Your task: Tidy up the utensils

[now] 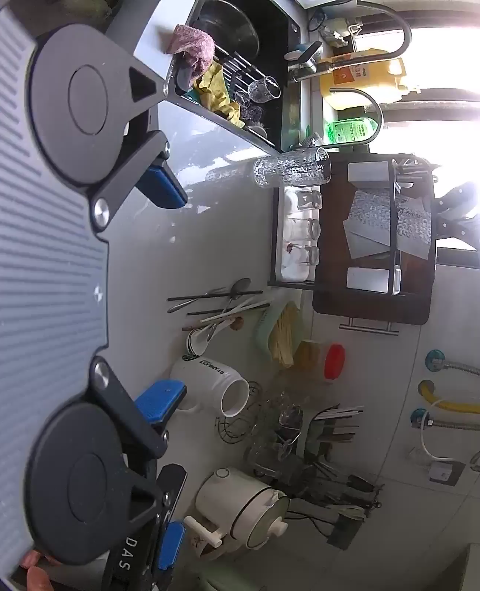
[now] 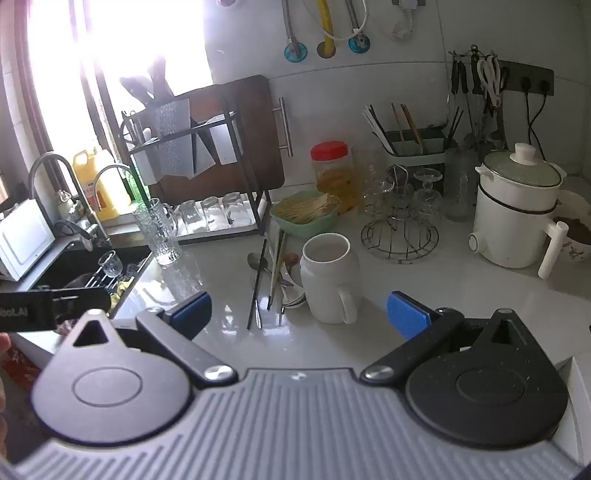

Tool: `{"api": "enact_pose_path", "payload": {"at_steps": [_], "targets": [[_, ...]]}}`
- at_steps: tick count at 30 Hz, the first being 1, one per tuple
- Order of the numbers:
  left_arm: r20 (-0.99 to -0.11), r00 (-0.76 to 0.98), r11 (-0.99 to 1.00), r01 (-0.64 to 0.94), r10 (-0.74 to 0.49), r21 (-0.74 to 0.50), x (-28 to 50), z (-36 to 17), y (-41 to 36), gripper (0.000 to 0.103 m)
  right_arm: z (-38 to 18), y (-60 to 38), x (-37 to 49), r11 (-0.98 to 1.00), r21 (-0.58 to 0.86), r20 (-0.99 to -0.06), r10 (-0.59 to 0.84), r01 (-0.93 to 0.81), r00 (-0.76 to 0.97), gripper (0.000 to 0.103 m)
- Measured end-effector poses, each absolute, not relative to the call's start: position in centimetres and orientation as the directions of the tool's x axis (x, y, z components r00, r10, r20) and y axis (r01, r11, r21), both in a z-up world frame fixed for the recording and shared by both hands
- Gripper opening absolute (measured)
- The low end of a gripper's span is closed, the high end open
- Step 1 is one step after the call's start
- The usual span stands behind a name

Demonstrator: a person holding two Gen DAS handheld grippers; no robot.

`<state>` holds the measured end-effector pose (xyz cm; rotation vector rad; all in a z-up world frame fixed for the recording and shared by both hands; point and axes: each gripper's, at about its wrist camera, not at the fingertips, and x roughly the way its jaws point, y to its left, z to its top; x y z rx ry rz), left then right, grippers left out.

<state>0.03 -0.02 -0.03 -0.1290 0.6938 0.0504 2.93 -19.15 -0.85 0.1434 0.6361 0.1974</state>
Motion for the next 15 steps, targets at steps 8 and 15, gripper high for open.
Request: {"api": "enact_pose_path", "payload": {"at_steps": [8, 15], "targets": [[-0.635, 0.773, 0.991, -0.082, -0.002, -0.102, -0.3, 0.2, 0.1, 0.101, -1.1, -19.5, 2.6, 0.967, 0.208, -0.569, 0.240, -0.144, 0.787, 0.103], [-0.639, 0.769, 0.993, -0.078, 0.002, -0.091, -0.4, -0.1, -0.5, 0.101, -0.7, -20.4, 2.1, 0.971, 0.201, -0.572, 0.224, -0.130, 0.789, 0.103]]}}
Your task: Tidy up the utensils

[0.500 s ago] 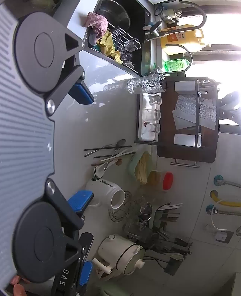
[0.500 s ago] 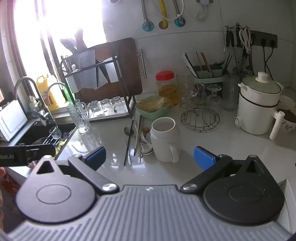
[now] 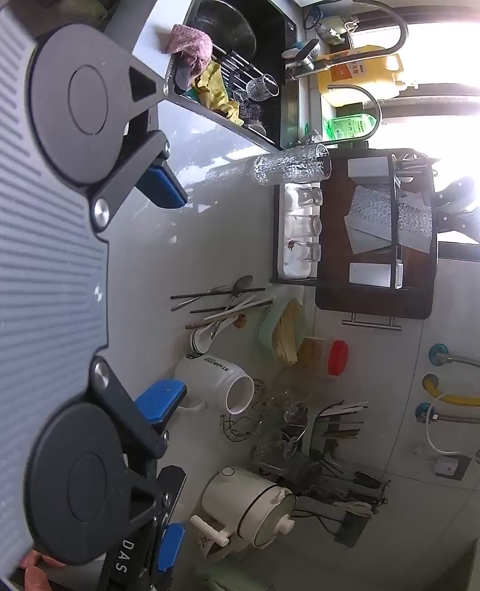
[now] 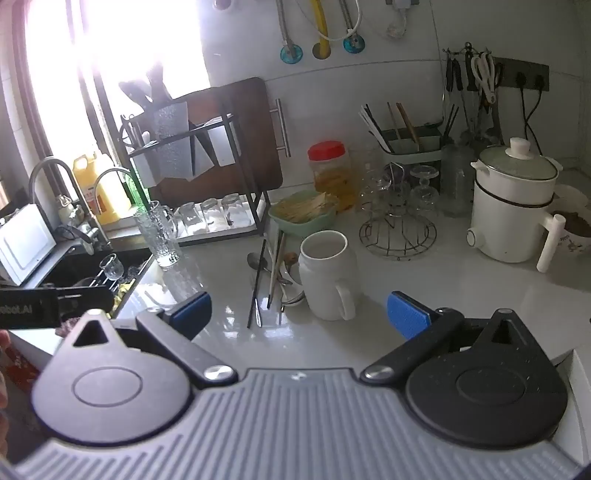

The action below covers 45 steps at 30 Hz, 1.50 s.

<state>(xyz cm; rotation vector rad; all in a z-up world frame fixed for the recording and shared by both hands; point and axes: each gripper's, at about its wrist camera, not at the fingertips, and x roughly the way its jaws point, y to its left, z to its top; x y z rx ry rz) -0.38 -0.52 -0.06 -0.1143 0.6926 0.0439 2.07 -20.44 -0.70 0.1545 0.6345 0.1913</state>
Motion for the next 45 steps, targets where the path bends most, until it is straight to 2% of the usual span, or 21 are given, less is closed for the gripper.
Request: {"api": "enact_pose_path", "payload": {"at_steps": [32, 36, 45], "targets": [[-0.693, 0.721, 0.996, -0.045, -0.018, -0.073, 0.3, -1.1, -2.0, 0.101, -2.8, -20.6, 1.0, 0.969, 0.215, -0.618, 0.229, -0.118, 0.752, 0.103], [-0.694, 0.719, 0.996, -0.039, -0.024, -0.074, 0.5, -1.3, -2.1, 0.101, -2.6, -21.3, 1.1, 0.961, 0.255, -0.612, 0.247, -0.108, 0.752, 0.103], [-0.694, 0.720, 0.996, -0.051, -0.012, -0.069, 1.2, -1.8, -2.0, 0.101, -2.9, -21.8, 1.5, 0.969, 0.235, -0.615, 0.213, -0.082, 0.759, 0.103]]}}
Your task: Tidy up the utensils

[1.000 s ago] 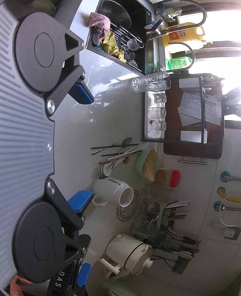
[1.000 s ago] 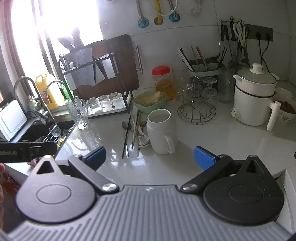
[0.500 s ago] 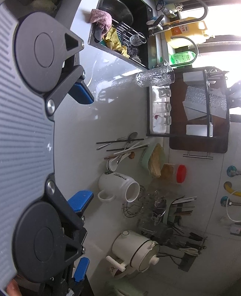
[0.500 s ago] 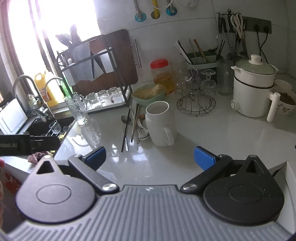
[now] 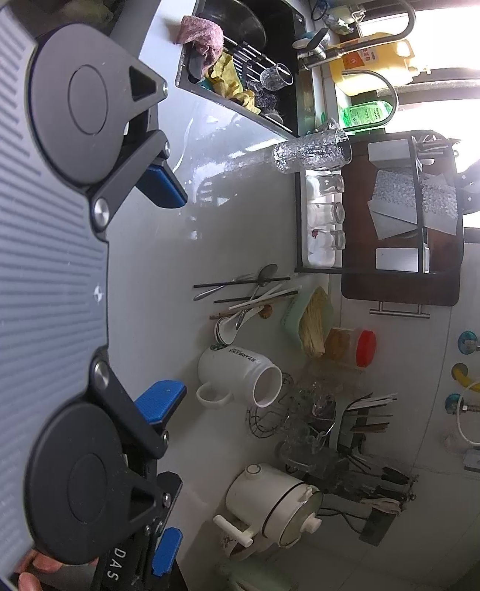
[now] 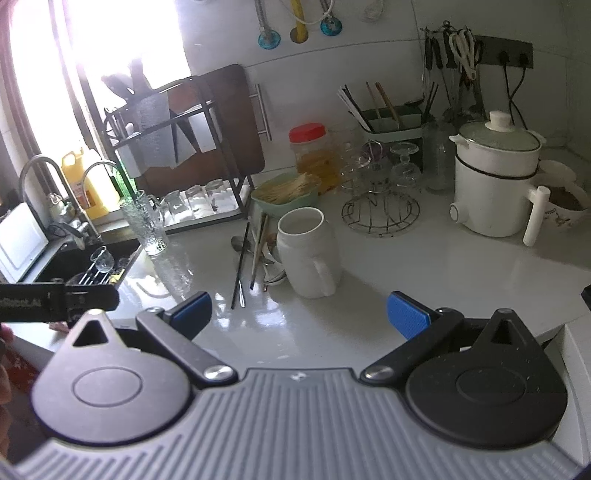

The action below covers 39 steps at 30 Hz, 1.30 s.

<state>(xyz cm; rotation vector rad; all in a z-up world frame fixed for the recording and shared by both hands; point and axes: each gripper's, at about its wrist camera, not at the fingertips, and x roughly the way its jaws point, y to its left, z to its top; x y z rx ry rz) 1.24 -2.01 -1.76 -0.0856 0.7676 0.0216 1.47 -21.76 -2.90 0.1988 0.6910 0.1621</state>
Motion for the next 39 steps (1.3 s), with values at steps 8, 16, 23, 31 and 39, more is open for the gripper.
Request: {"api": "enact_pose_path", "payload": {"at_steps": [8, 16, 23, 31, 39], "targets": [[-0.698, 0.716, 0.996, -0.072, 0.010, -0.059, 1.5, -2.1, -2.0, 0.101, -3.2, -21.4, 1.9, 0.962, 0.252, -0.614, 0.244, -0.107, 0.750, 0.103], [-0.697, 0.716, 0.993, -0.099, 0.026, -0.064, 1.1, -2.3, -2.0, 0.101, -3.0, -21.2, 2.3, 0.965, 0.225, -0.607, 0.250, -0.138, 0.754, 0.102], [-0.704, 0.709, 0.989, -0.131, 0.047, -0.066, 0.9, -2.9, -1.4, 0.101, -3.3, -21.2, 2.2, 0.962, 0.223, -0.611, 0.263, -0.156, 0.747, 0.102], [-0.698, 0.712, 0.990, -0.136, 0.068, -0.042, 1.2, -3.0, -1.2, 0.101, -3.4, -21.2, 2.4, 0.958, 0.225, -0.618, 0.283, -0.179, 0.733, 0.102], [-0.713, 0.698, 0.989, -0.140, 0.063, -0.049, 2.1, -3.4, -1.5, 0.101, -4.0, -21.3, 2.8, 0.959, 0.223, -0.637, 0.280, -0.176, 0.719, 0.102]]}}
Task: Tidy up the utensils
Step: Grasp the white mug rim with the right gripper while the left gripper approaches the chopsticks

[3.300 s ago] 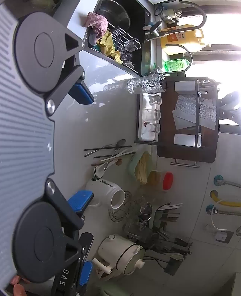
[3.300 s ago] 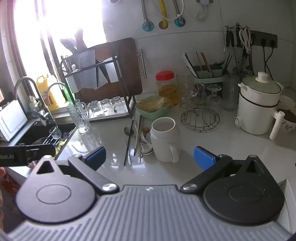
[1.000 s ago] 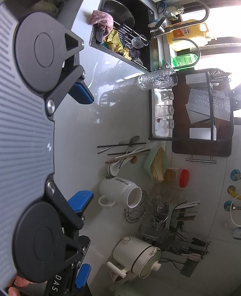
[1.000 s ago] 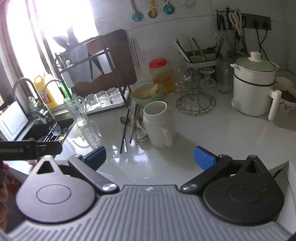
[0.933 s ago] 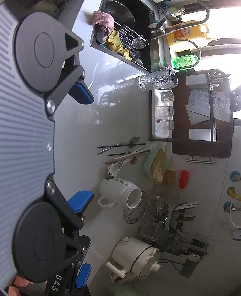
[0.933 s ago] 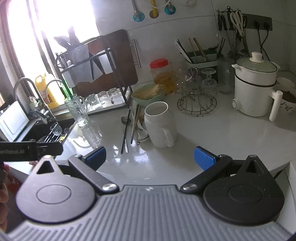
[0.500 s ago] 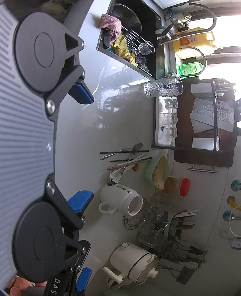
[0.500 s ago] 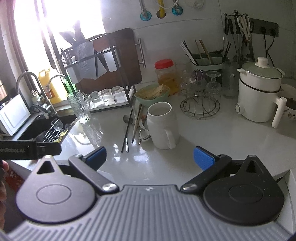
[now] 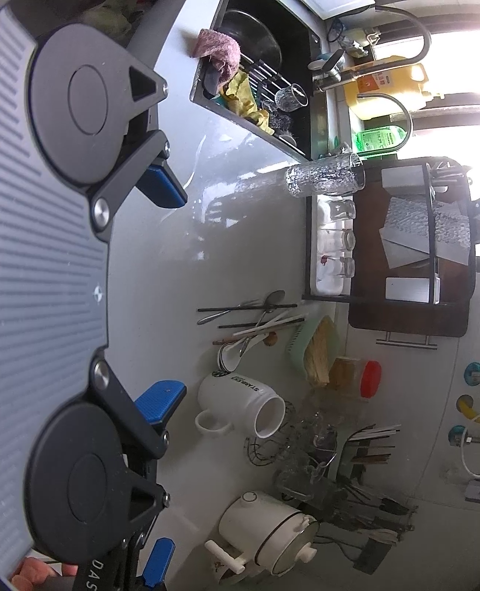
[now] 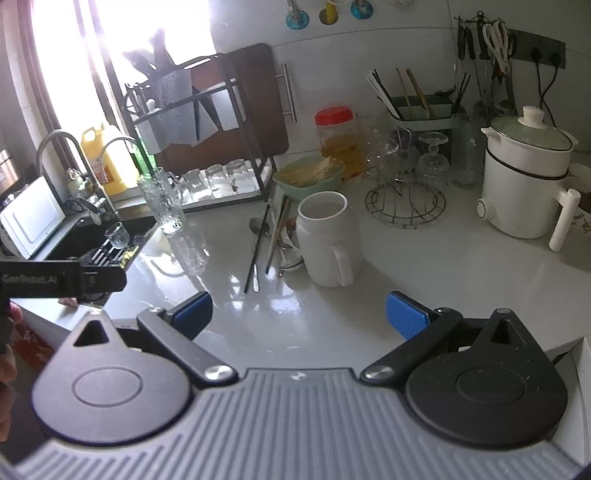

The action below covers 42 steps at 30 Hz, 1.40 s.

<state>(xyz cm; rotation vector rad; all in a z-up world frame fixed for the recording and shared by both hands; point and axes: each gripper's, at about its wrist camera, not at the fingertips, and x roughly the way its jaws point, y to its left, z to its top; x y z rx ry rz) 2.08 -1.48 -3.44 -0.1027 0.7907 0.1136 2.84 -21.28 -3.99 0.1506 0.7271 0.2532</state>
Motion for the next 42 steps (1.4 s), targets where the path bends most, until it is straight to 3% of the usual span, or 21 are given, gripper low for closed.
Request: {"api": "enact_pose_path", "payload": {"at_steps": [15, 33, 42], "targets": [[-0.744, 0.666, 0.985, -0.161, 0.063, -0.061, 5.4, -4.8, -1.2, 0.101, -5.0, -21.6, 5.6, 0.948, 0.227, -0.615, 0.316, -0.222, 0.722, 0.103], [-0.791, 0.611, 0.975, -0.153, -0.032, -0.158, 19.4, -9.5, 2.9, 0.101, -10.7, -19.0, 17.4, 0.970, 0.085, -0.695, 0.222, -0.228, 0.684, 0.102], [-0.815, 0.567, 0.974, -0.094, -0.119, -0.207, 26.1, -12.3, 4.9, 0.100, -13.8, -17.2, 22.0, 0.976, 0.085, -0.755, 0.195, -0.201, 0.627, 0.102]]}}
